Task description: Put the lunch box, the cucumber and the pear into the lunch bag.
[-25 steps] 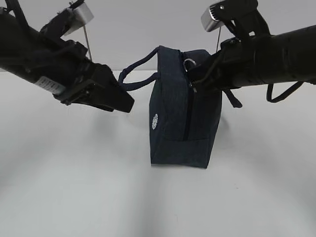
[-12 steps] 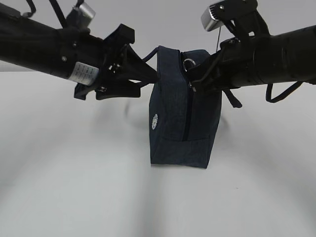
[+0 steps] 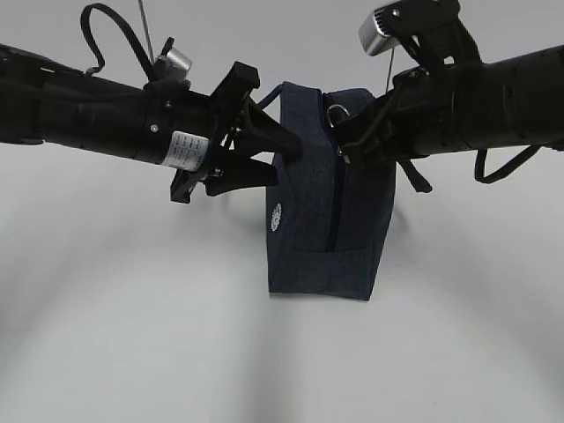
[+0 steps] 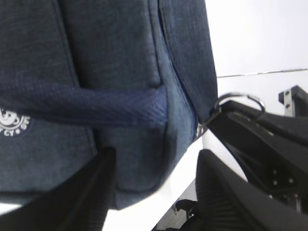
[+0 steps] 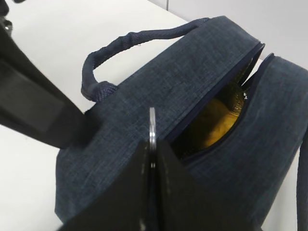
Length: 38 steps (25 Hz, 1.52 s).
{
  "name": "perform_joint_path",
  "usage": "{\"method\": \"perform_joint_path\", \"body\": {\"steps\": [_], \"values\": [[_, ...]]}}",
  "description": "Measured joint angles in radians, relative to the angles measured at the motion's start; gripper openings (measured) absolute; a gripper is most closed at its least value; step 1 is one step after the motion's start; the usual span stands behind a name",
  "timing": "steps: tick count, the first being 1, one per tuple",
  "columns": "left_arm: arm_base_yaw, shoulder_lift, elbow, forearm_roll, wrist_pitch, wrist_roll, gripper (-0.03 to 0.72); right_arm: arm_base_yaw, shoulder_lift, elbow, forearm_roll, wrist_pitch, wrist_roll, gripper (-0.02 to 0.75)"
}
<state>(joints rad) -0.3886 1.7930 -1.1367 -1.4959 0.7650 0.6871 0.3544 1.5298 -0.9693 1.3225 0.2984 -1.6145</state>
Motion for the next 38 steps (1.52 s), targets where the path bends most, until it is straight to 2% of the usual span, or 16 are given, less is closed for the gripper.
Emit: {"method": "perform_joint_path", "body": {"steps": [7,10,13,15,18,20,27,33,38], "values": [[-0.009,0.036,0.0,-0.107,-0.003,0.074,0.38,0.0,0.0,0.0,0.0,0.0,0.0,-0.016],[-0.025,0.038,0.0,-0.137,-0.003,0.109,0.349,0.0,0.0,0.0,0.005,0.0,0.0,-0.016],[-0.038,0.038,0.0,-0.137,-0.007,0.122,0.282,0.0,0.0,0.0,0.014,0.0,0.0,-0.016],[-0.039,0.038,0.0,-0.135,-0.008,0.124,0.215,0.0,0.0,0.0,0.02,0.0,0.0,-0.016],[-0.039,0.039,0.0,-0.13,-0.006,0.126,0.073,0.0,0.0,0.0,0.022,0.0,0.0,-0.016],[-0.039,0.039,0.0,-0.127,0.0,0.128,0.019,0.0,0.0,0.0,0.022,0.0,0.0,-0.016],[-0.038,0.039,0.0,-0.065,0.028,0.128,0.008,-0.02,0.006,-0.054,0.001,0.106,0.0,-0.016],[-0.038,0.039,-0.001,-0.01,0.079,0.128,0.008,-0.101,0.052,-0.125,-0.059,0.256,0.0,-0.016],[-0.038,0.039,-0.001,0.038,0.127,0.128,0.008,-0.144,0.112,-0.179,-0.068,0.299,0.0,-0.016]]}}
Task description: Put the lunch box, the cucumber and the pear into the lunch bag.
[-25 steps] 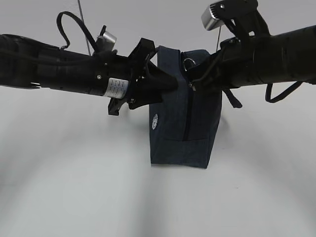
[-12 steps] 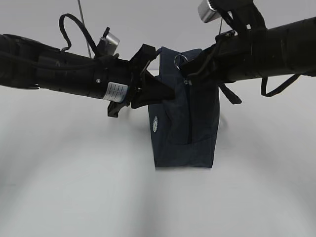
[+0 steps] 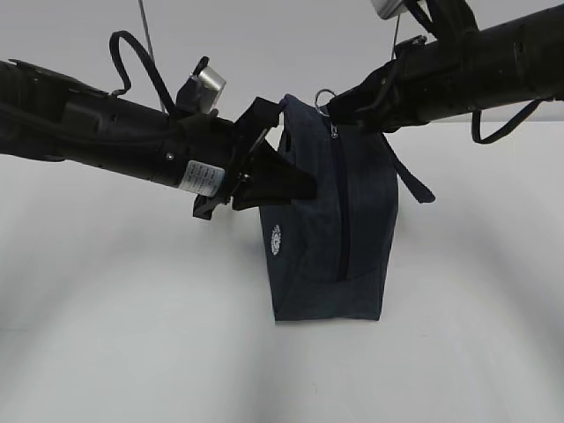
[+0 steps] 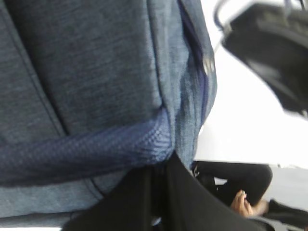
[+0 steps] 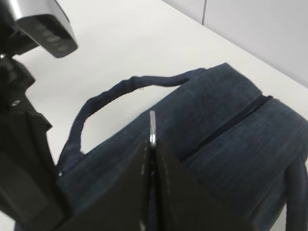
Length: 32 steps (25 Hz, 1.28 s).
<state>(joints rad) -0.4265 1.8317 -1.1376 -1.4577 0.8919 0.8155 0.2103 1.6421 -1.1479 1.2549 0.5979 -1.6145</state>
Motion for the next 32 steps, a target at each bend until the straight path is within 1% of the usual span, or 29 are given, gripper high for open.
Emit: {"method": "perform_joint_path", "body": {"steps": [6,10,15,19,23,29,32], "values": [[0.0,0.0,0.0,0.056,0.059,0.001,0.007,-0.049,0.121,-0.143,-0.002,0.034,0.013,-0.016],[0.0,0.0,0.0,0.07,0.087,0.002,0.008,-0.057,0.232,-0.282,-0.046,0.059,0.054,-0.016],[0.0,0.0,0.0,0.098,0.1,0.002,0.007,-0.057,0.417,-0.509,-0.164,0.123,0.167,-0.016],[0.0,0.0,0.0,0.111,0.109,0.002,0.007,-0.057,0.566,-0.695,-0.274,0.213,0.305,-0.016],[0.0,0.0,0.0,0.114,0.109,0.002,0.007,-0.057,0.665,-0.845,-0.345,0.329,0.42,-0.016],[0.0,0.0,0.0,0.117,0.113,-0.003,0.007,-0.062,0.678,-0.926,-0.374,0.395,0.45,-0.016],[0.017,0.0,0.0,0.119,0.129,-0.052,0.025,-0.062,0.682,-0.943,-0.379,0.417,0.454,-0.016]]}}
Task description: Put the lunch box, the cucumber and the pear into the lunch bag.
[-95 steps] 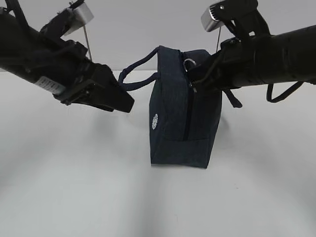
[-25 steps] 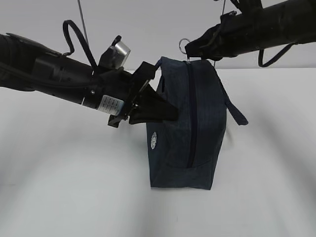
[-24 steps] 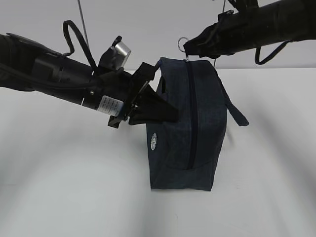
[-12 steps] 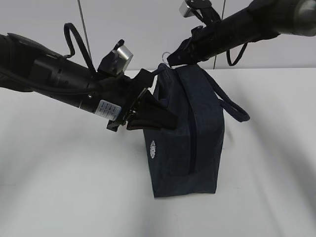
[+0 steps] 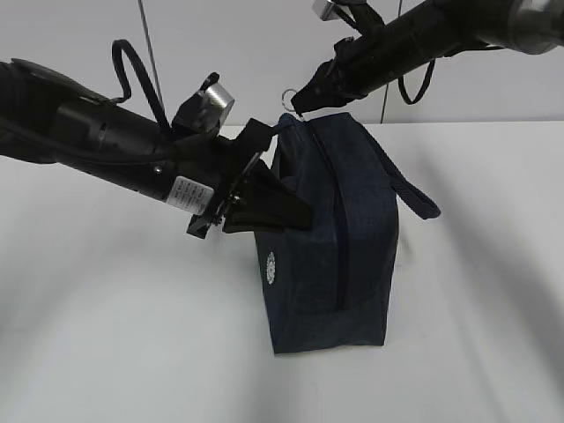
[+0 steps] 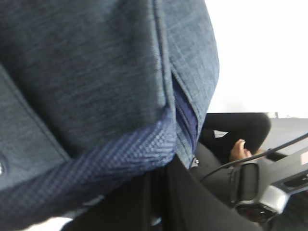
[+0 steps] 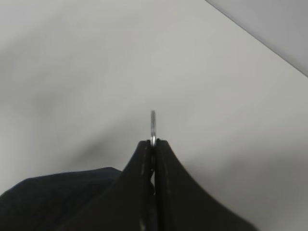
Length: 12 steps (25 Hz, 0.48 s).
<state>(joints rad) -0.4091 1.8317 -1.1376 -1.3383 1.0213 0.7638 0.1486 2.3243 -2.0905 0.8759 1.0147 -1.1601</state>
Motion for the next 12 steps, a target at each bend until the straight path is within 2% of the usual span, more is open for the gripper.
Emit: {"method": "perform_joint_path", "body": {"steps": [3,5,7,9,12], "values": [[0.051,-0.012,0.0,0.036,0.06,-0.03,0.154,0.0,0.002,-0.002,-0.004,0.006,0.0,-0.016],[0.096,-0.038,0.0,0.081,0.111,-0.047,0.304,0.0,0.002,-0.002,-0.01,0.01,0.0,-0.016],[0.145,-0.071,0.0,0.119,0.142,-0.064,0.409,0.0,0.002,-0.002,-0.014,0.012,0.001,-0.016],[0.199,-0.106,0.0,0.128,0.146,-0.085,0.457,0.0,0.002,-0.002,-0.018,0.012,0.001,-0.016],[0.256,-0.171,-0.002,0.129,0.142,-0.135,0.477,0.0,0.002,-0.002,-0.021,0.012,0.005,-0.016]]}}
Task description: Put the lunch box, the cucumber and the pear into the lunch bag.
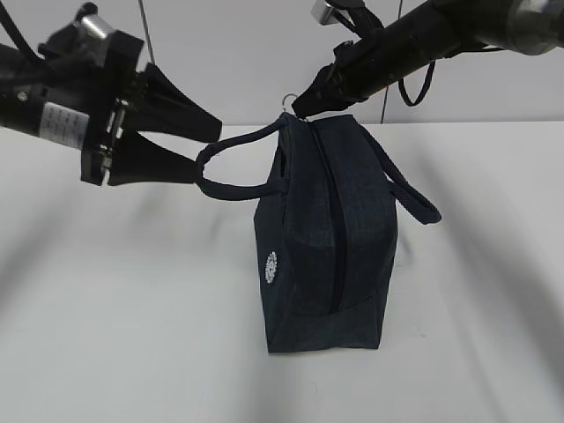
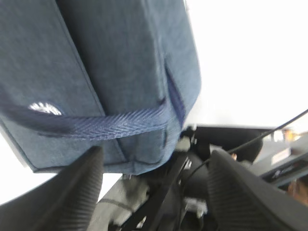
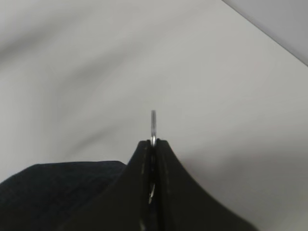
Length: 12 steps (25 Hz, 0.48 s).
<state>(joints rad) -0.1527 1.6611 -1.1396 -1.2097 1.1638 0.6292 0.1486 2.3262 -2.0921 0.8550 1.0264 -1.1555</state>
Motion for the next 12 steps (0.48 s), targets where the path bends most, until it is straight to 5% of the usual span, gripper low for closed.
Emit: {"method": "perform_joint_path", "body": {"steps": [7,12], "values": [[0.02,-0.027,-0.127,0.161,-0.175,-0.179,0.478,0.0,0.0,0.0,-0.008,0.011,0.001,-0.016],[0.02,0.023,-0.226,0.173,-0.261,-0.228,0.468,0.0,0.0,0.0,-0.012,0.015,0.002,-0.016]]}}
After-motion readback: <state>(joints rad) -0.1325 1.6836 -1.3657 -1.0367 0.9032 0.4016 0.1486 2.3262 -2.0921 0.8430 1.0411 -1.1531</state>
